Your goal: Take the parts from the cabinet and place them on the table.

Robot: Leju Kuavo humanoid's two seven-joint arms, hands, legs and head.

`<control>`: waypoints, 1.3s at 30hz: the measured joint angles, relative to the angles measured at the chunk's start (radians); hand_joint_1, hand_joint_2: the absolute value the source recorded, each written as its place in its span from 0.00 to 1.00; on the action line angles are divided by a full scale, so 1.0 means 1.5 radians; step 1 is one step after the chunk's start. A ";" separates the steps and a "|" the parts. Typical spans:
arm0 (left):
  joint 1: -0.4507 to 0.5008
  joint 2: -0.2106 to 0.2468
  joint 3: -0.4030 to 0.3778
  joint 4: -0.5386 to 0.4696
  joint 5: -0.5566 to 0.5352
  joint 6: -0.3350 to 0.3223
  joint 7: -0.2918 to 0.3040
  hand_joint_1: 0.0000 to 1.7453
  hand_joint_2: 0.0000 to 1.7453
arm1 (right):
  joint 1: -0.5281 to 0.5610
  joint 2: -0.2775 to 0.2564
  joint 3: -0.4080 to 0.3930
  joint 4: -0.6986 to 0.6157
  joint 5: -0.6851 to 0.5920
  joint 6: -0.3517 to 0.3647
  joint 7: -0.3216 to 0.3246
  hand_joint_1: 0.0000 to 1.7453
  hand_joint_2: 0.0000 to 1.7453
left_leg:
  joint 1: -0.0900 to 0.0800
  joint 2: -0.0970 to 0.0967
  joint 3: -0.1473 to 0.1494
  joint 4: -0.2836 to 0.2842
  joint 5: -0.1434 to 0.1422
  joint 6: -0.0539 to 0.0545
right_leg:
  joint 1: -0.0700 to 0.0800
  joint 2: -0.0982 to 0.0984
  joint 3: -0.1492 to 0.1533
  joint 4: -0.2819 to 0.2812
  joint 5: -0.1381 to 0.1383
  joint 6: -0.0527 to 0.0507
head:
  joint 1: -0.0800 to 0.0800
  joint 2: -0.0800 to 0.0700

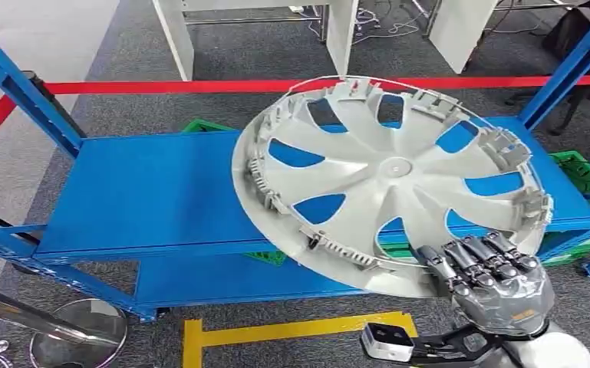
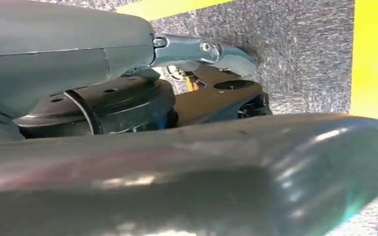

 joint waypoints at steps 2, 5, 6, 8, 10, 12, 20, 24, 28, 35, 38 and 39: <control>0.000 0.001 0.000 0.000 0.000 -0.001 -0.001 0.00 0.00 | 0.000 0.000 0.000 0.000 0.000 0.000 0.000 1.00 1.00 | 0.000 0.000 0.000 0.000 0.000 0.000 | 0.000 0.000 0.000 0.000 0.000 0.000 | 0.000 0.000; 0.000 0.004 -0.001 0.000 0.002 -0.002 -0.001 0.00 0.00 | -0.001 -0.001 0.000 0.000 0.000 0.000 0.000 1.00 1.00 | -0.005 0.000 -0.002 0.004 0.003 0.010 | -0.005 0.000 0.001 -0.005 0.008 0.010 | -0.001 0.000; -0.001 0.004 -0.001 0.000 0.003 -0.002 -0.001 0.00 0.00 | -0.001 -0.001 0.000 -0.002 0.000 0.000 -0.001 1.00 1.00 | -0.005 0.000 0.000 -0.004 0.009 0.016 | -0.004 0.000 0.003 -0.010 0.011 0.014 | -0.002 0.000; -0.002 0.002 -0.001 0.000 0.004 -0.004 -0.001 0.00 0.00 | -0.001 -0.002 0.000 -0.004 0.000 0.000 -0.001 1.00 1.00 | 0.005 0.005 0.012 -0.034 0.026 0.022 | -0.001 0.000 -0.009 0.004 -0.015 0.014 | 0.001 0.000; -0.004 0.003 -0.001 0.000 0.005 -0.003 -0.001 0.00 0.00 | -0.003 -0.003 0.001 -0.004 0.000 0.000 -0.001 1.00 1.00 | 0.006 0.006 0.005 -0.031 0.029 0.025 | -0.003 0.001 -0.050 0.104 -0.071 0.016 | 0.003 0.000; -0.004 0.002 -0.001 0.000 0.005 -0.002 -0.001 0.00 0.00 | -0.002 -0.004 0.001 -0.004 0.000 0.000 -0.001 1.00 1.00 | 0.006 0.007 -0.004 -0.024 0.029 0.023 | -0.007 0.000 -0.083 0.182 -0.096 0.022 | 0.002 0.000; -0.006 0.008 0.003 0.000 0.041 -0.002 0.013 0.00 0.00 | -0.002 -0.007 0.000 -0.011 0.001 0.000 -0.002 1.00 1.00 | 0.013 0.002 -0.046 0.032 0.025 -0.014 | -0.014 0.009 -0.009 0.040 -0.025 0.016 | 0.002 0.000; -0.005 0.010 0.010 0.000 0.056 -0.004 0.013 0.00 0.00 | -0.001 -0.007 0.000 -0.016 0.001 0.000 -0.002 1.00 1.00 | 0.016 0.005 -0.069 0.086 -0.035 -0.025 | -0.016 0.001 -0.028 0.044 -0.011 -0.007 | -0.003 0.000; -0.007 0.010 0.020 0.000 0.068 -0.006 0.013 0.00 0.00 | 0.000 -0.007 -0.001 -0.022 0.000 0.000 -0.002 1.00 1.00 | 0.015 0.005 -0.092 0.226 -0.113 -0.021 | -0.005 -0.004 -0.053 0.044 0.008 -0.014 | -0.006 0.000; -0.010 0.010 0.042 0.000 0.108 -0.027 0.031 0.00 0.00 | 0.002 -0.007 -0.001 -0.039 0.000 0.000 -0.002 1.00 1.00 | -0.009 0.008 0.041 0.012 -0.052 0.016 | -0.003 -0.007 -0.076 0.041 0.042 -0.002 | -0.005 0.000; -0.006 0.006 0.058 0.000 0.133 -0.044 0.049 0.00 0.00 | 0.013 -0.007 -0.001 -0.048 0.000 0.000 -0.002 1.00 1.00 | -0.003 0.013 0.032 -0.009 -0.020 0.018 | -0.003 -0.003 -0.082 0.038 0.034 0.009 | -0.005 0.000; -0.005 0.005 0.066 0.000 0.140 -0.047 0.052 0.00 0.00 | 0.016 -0.007 -0.001 -0.053 0.000 0.000 -0.002 1.00 1.00 | -0.002 0.012 0.023 -0.011 -0.012 0.025 | -0.003 -0.001 -0.093 0.061 -0.006 0.012 | -0.003 0.000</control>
